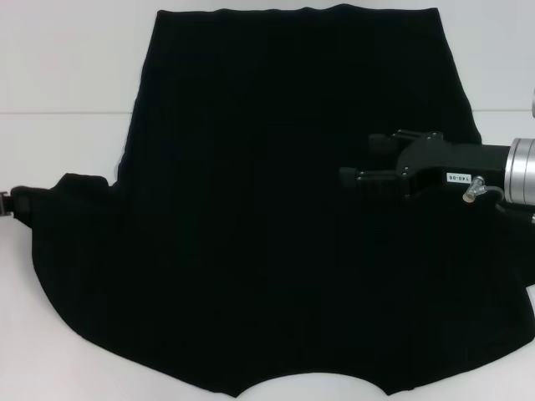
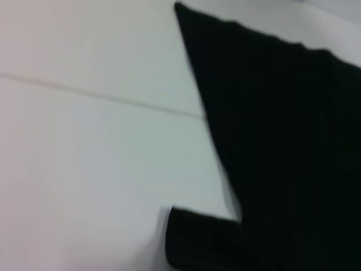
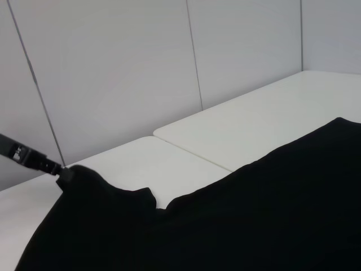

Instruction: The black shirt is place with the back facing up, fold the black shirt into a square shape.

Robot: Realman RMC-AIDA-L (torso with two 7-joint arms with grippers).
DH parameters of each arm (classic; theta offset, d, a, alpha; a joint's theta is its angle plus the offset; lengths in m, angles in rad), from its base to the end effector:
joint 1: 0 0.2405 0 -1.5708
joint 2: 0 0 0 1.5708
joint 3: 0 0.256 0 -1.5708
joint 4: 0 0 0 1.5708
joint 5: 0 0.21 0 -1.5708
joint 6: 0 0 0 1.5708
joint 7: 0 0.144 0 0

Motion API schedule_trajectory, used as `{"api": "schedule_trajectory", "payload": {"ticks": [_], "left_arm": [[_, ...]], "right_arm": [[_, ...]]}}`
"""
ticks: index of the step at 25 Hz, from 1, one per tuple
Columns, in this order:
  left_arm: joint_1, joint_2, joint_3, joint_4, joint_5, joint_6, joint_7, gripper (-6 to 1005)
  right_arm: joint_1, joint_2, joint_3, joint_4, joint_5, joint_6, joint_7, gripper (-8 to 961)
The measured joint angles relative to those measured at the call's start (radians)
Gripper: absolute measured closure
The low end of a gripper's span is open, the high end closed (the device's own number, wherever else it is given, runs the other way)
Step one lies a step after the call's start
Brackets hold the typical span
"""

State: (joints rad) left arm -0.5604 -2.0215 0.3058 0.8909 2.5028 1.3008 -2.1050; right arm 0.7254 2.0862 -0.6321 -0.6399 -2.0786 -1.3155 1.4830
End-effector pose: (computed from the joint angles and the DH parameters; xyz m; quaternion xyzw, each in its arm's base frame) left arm -0.3528 0.3583 0.1065 -0.7509 -0.5490 -0.1320 0.3426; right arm 0.2212 0.4007 -0.0005 -0.9320 0.2179 0.2084 0.2014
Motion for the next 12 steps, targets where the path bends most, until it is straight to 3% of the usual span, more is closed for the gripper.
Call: {"api": "schedule_trajectory", "payload": {"ticks": [12], "left_arm": [[0.006, 0.007, -0.001, 0.035, 0.009, 0.008, -0.004, 998]], "right_arm": [[-0.001, 0.000, 0.003, 0.003, 0.000, -0.001, 0.000, 11]]}}
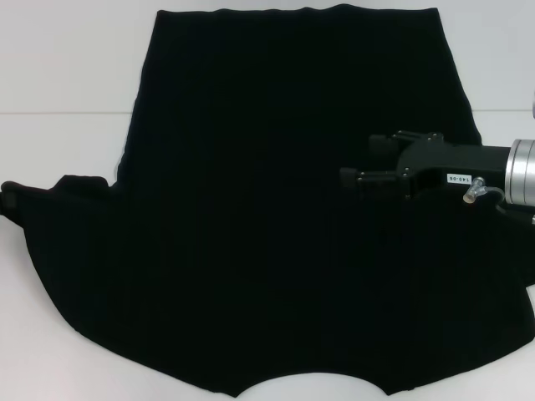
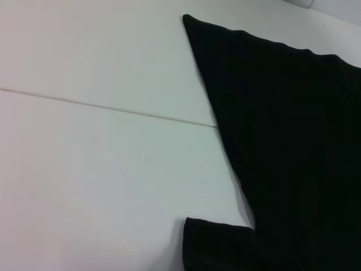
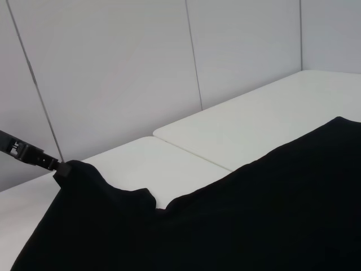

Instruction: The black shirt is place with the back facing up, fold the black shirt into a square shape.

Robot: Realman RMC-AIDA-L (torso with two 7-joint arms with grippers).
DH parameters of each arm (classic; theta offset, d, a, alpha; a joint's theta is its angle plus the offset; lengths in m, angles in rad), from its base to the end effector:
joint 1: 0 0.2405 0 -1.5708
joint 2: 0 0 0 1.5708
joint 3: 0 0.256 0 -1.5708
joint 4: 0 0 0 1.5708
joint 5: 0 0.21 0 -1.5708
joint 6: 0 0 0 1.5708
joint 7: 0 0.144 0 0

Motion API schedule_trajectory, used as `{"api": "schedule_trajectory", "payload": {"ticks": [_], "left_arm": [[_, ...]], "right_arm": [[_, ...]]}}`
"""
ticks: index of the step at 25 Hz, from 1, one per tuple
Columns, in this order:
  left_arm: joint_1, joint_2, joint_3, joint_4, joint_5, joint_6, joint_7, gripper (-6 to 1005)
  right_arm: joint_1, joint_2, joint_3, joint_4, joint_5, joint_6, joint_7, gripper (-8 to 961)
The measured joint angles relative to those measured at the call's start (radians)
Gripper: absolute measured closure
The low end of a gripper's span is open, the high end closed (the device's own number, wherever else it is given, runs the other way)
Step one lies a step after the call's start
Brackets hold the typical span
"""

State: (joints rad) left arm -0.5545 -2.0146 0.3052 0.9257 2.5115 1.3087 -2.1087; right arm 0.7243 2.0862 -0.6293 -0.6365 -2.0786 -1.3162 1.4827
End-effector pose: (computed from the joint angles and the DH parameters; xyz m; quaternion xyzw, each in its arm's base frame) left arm -0.3542 0.3573 0.1180 -0.7501 -0.5430 -0.1245 0.3564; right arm 0.2220 0.4001 -0.0009 -0.9314 0.2200 0.2093 0.2009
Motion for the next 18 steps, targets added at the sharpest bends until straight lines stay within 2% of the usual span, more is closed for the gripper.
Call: {"api": "schedule_trajectory", "payload": {"ticks": [6, 12, 14, 18], "left_arm": [[-0.008, 0.003, 0.002, -0.005, -0.017, 0.047, 0.002, 999], [-0.035, 0.002, 0.019, -0.036, -0.133, 0.174, 0.029, 996], [-0.051, -0.005, 0.042, -0.059, -0.165, 0.193, 0.040, 991], [-0.091, -0.047, 0.147, -0.099, -0.203, 0.178, 0.054, 981]], "right_arm": [[0.000, 0.000, 0.000, 0.000, 0.000, 0.001, 0.000, 11], [0.001, -0.001, 0.001, 0.000, 0.000, 0.020, -0.002, 12], [0.001, -0.001, -0.002, 0.000, 0.000, 0.028, -0.001, 12], [-0.002, -0.003, 0.003, -0.004, 0.001, 0.032, 0.005, 12]]}}
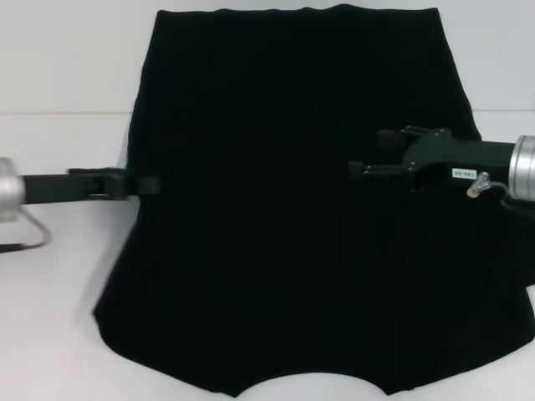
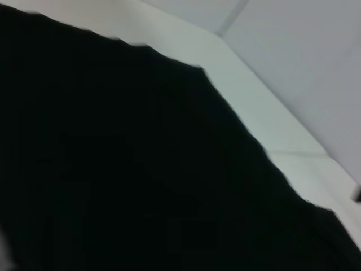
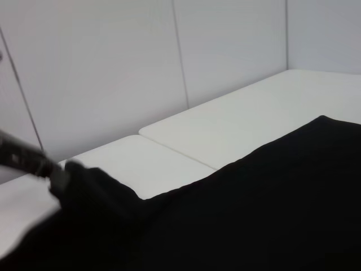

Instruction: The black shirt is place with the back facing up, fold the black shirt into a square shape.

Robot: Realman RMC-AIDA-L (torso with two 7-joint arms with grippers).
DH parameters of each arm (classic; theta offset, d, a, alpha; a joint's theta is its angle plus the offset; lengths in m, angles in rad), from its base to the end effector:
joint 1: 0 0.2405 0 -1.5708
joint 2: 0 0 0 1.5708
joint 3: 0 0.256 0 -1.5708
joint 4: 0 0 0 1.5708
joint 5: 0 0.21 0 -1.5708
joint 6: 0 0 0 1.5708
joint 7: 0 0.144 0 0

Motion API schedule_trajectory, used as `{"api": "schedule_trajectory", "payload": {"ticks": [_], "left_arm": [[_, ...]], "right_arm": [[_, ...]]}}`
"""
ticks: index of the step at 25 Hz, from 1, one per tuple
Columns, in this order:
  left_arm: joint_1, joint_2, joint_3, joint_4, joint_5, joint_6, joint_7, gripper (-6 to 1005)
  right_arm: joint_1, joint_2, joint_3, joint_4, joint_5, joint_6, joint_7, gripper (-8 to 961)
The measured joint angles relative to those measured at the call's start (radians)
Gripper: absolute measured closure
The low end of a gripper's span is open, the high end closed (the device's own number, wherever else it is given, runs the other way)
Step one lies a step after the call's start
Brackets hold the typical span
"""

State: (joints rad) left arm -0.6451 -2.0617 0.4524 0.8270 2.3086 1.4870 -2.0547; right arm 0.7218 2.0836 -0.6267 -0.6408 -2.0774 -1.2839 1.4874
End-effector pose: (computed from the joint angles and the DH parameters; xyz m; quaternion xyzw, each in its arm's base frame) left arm -0.2689 0.3755 0.0523 -0.8382 -0.4741 -0.1995 0.1813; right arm 0.2258 0.4042 0.0028 -0.9269 0.2257 0.2050 0.2187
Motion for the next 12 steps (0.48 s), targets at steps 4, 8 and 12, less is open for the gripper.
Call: {"api": "schedule_trajectory", "payload": {"ticks": [4, 8, 12], "left_arm": [[-0.030, -0.051, 0.101, -0.022, -0.008, -0.049, 0.013, 971], [-0.042, -0.096, 0.175, -0.032, -0.013, -0.111, 0.031, 960], [-0.067, -0.099, 0.210, -0.099, -0.073, -0.094, 0.091, 732]], "right_arm": [[-0.005, -0.011, 0.005, -0.001, 0.013, -0.001, 0.013, 12], [-0.012, -0.022, 0.006, -0.004, 0.024, 0.002, 0.028, 12], [-0.012, -0.047, 0.012, -0.001, 0.045, 0.010, 0.065, 11]]}}
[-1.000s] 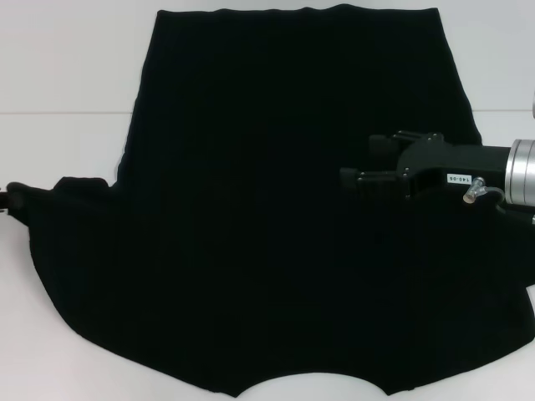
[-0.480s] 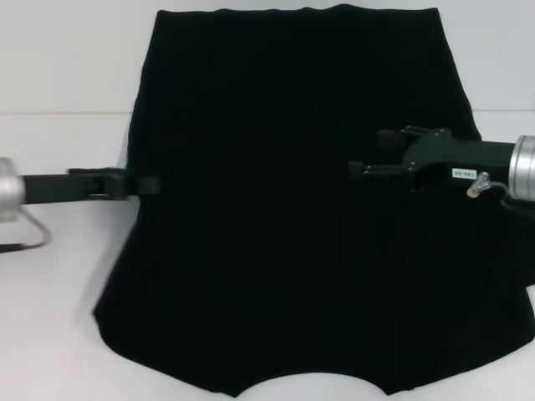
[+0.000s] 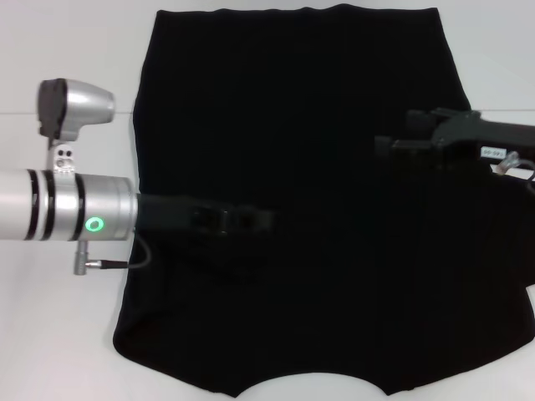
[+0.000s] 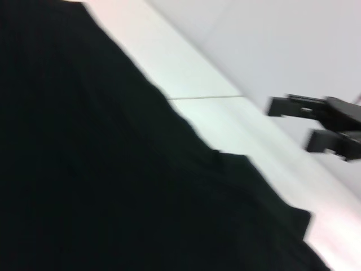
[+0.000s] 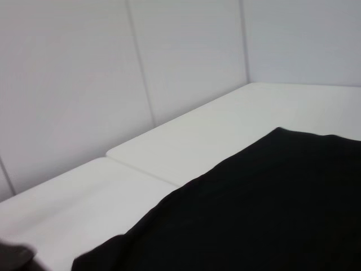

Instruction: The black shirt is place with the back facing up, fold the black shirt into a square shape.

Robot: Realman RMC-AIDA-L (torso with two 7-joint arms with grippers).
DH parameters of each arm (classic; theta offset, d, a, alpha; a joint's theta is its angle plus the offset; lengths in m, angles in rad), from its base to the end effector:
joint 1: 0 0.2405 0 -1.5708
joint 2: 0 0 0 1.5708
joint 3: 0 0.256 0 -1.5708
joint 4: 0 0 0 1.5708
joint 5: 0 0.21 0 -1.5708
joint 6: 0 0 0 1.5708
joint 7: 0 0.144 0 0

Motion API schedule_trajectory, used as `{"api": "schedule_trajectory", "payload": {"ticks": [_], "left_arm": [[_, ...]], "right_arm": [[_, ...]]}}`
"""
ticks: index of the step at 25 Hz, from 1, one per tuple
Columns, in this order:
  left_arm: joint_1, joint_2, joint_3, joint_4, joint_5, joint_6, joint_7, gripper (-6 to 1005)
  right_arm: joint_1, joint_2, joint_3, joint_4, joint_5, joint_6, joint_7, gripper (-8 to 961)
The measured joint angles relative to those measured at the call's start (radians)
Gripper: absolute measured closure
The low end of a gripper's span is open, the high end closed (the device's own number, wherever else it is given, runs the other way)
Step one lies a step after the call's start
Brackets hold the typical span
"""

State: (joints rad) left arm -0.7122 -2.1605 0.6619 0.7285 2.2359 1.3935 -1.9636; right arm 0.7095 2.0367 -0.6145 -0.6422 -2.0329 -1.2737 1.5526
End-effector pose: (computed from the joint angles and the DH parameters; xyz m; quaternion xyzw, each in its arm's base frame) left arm -0.2155 0.3765 -0.0290 -0.8894 -0.4073 -0.1809 0.1016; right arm 0.2356 0.4124 0.0291 -0.9079 0.2582 0.2214 0.2448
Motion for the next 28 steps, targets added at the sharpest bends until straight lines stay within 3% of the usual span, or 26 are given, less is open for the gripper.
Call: {"api": "schedule_trajectory", "payload": {"ticks": [4, 10, 22, 28], "left_arm": [[0.009, 0.009, -0.001, 0.004, -0.031, 0.033, 0.020, 573], [0.059, 0.068, -0.015, -0.014, -0.038, -0.125, -0.080, 356], [0.079, 0.074, -0.065, -0.074, 0.067, -0.354, -0.175, 70], [0.076, 0.074, -0.059, -0.095, 0.069, -0.370, -0.171, 36]], "right_arm": [[-0.002, -0.024, 0.003, -0.001, 0.003, 0.012, 0.050, 11], [-0.002, -0.042, -0.001, -0.002, 0.000, 0.015, 0.095, 11], [0.006, -0.038, -0.005, -0.003, -0.002, 0.016, 0.096, 12], [0.007, -0.033, -0.005, -0.002, -0.003, 0.021, 0.089, 12]]}}
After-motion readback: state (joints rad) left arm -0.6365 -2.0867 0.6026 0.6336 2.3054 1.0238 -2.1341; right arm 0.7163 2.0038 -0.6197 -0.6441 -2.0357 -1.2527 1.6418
